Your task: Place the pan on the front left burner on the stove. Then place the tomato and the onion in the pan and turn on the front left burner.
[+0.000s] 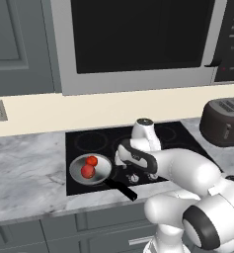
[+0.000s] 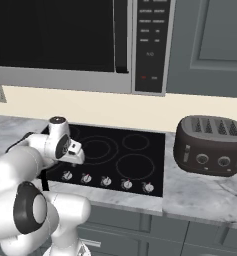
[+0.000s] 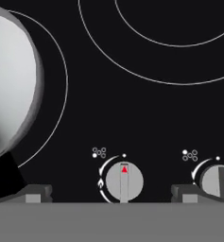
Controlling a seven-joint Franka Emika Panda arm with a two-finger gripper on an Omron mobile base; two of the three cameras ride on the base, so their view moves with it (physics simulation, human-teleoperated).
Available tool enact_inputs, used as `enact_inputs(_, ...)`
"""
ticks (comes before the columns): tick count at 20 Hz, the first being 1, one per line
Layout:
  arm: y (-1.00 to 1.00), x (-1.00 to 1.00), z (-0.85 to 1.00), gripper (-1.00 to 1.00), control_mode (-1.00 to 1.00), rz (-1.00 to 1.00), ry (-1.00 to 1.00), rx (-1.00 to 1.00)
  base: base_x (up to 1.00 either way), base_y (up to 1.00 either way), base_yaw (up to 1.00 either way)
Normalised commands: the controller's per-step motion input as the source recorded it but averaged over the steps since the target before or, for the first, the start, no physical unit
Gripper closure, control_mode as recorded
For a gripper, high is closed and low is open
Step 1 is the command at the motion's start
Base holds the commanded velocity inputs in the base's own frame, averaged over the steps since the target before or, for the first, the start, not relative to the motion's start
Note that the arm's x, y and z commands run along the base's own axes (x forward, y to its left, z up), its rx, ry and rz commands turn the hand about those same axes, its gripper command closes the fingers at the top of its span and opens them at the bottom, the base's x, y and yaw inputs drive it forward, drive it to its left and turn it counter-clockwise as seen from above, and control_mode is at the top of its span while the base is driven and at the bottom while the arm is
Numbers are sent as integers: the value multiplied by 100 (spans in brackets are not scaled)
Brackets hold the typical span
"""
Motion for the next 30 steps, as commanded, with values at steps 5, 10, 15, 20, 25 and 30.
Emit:
enact_inputs(5, -21, -6, -4, -100, -100, -1, 1, 0, 0, 0, 0)
enact_inputs(10, -2, -17, -5, -100, -100, 0, 0, 0, 0, 0, 0)
enact_inputs(15, 0, -9, -6, -100, -100, 0, 2, 0, 0, 0, 0)
enact_inputs(20, 0, 0, -8, -100, -100, 0, 2, 0, 0, 0, 0)
enact_inputs(25, 0, 4, -4, -100, -100, 0, 3, 0, 0, 0, 0)
enact_inputs(30, 0, 0, -8, -100, -100, 0, 4, 0, 0, 0, 0)
